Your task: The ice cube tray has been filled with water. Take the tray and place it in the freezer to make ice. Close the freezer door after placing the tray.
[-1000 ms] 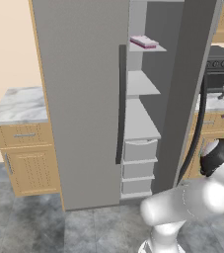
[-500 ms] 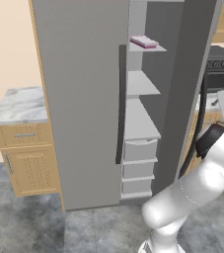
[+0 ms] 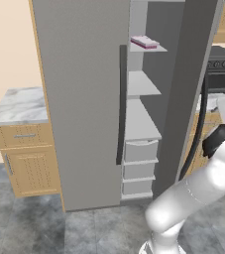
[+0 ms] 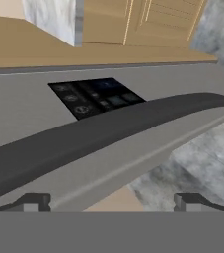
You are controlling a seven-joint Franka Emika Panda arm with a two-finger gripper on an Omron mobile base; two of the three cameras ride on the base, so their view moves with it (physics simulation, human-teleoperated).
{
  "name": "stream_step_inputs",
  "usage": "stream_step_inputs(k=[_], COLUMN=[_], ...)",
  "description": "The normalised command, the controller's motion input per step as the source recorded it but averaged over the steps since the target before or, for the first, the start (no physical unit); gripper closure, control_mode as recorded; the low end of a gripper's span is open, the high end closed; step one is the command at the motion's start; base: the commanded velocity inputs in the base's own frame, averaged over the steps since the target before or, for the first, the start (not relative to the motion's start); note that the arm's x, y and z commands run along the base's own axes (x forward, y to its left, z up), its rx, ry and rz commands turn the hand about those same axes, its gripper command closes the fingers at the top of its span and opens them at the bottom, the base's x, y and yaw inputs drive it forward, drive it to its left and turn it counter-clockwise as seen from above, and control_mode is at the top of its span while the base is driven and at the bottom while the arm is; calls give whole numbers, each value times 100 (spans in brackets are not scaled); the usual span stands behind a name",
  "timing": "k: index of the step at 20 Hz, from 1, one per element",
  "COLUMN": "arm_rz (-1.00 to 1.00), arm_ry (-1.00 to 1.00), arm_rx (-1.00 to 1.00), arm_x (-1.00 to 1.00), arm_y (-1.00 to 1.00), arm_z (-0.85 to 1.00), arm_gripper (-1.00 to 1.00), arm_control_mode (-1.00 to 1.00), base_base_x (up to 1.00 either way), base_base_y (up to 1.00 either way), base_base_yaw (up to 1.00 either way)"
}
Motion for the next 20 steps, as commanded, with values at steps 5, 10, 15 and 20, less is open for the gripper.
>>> stream_step_inputs(k=[5,10,15,20], arm_rz=[0,0,0,0], arm_ry=[-1,0,-1,0], arm_rx=[0,0,0,0], arm_x=[34,19,0,0], arm_y=[0,0,-9,-10], arm_z=[-28,-19,-3,-5], arm_gripper=[-100,-100,-100,-100], arm_control_mode=[-100,-100,-100,-100], base_base_x=[0,0,0,0], base_base_y=[0,0,0,0], base_base_yaw=[0,0,0,0])
